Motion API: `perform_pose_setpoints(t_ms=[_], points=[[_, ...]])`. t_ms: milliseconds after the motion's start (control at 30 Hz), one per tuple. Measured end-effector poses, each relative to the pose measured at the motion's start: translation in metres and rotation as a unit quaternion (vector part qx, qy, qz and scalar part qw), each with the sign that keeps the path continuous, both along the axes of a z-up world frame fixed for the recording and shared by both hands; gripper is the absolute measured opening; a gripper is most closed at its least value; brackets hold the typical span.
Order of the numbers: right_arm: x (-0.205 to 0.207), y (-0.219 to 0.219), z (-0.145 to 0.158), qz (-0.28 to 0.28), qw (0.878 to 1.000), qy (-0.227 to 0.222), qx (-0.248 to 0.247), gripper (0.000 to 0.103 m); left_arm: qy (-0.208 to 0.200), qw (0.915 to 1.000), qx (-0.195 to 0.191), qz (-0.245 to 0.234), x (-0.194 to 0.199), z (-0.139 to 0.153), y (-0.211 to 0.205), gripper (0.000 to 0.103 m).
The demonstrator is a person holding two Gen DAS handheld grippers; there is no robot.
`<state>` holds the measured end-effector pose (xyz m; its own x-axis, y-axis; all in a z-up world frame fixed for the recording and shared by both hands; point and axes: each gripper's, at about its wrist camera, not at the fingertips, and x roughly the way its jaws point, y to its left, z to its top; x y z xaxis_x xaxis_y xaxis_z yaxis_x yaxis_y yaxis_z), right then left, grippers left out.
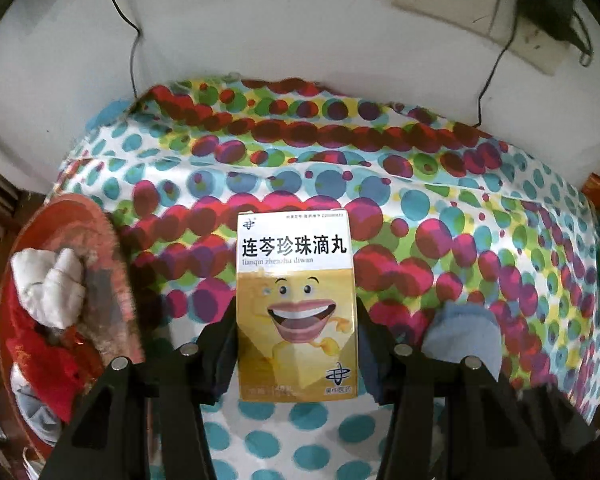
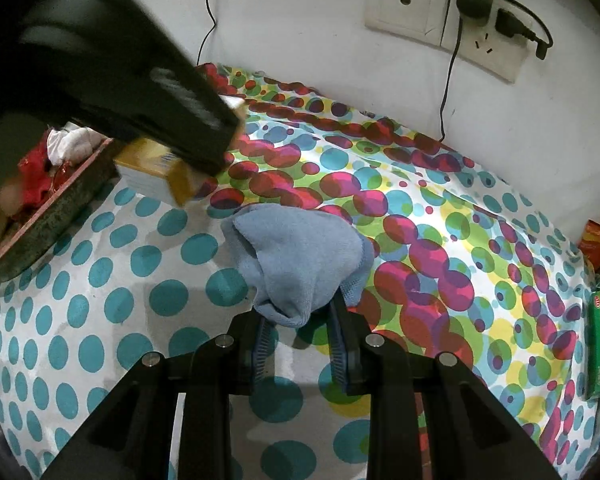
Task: Organize objects
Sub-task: 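Carry the yellow medicine box with the left gripper over the tray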
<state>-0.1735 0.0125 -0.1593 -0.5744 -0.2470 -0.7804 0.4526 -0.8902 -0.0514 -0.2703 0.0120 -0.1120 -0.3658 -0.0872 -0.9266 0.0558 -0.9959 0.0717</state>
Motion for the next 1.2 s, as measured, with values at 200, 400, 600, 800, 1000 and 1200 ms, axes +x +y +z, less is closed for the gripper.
perform_pose_setpoints(t_ms=[200, 400, 600, 800, 1000, 1200], points=[[0.001, 0.001, -0.001, 0.0, 1.0, 0.002, 0.004, 0.025, 0.013, 0.9997, -0.011, -0.016, 0.019, 0.013, -0.009, 0.052], [0.002, 0.001, -0.004, -0.001, 1.0, 0.003, 0.005, 0.025, 0.021, 0.9995, -0.015, -0.02, 0.044, 0.025, -0.04, 0.052], [0.004, 0.001, -0.005, -0.002, 1.0, 0.004, 0.006, 0.025, 0.019, 0.9995, -0.017, -0.018, 0.054, 0.032, -0.065, 0.052], [0.005, 0.0, -0.006, -0.003, 1.0, 0.005, 0.007, 0.025, 0.021, 0.9992, -0.027, -0.02, 0.061, 0.04, -0.086, 0.052], [0.007, -0.002, -0.005, -0.004, 1.0, 0.005, 0.007, 0.025, 0.019, 0.9987, -0.042, -0.025, 0.066, 0.04, -0.107, 0.052], [0.007, -0.003, -0.005, -0.005, 1.0, 0.005, 0.007, 0.025, 0.011, 0.9986, -0.048, -0.019, 0.067, 0.036, -0.128, 0.052]])
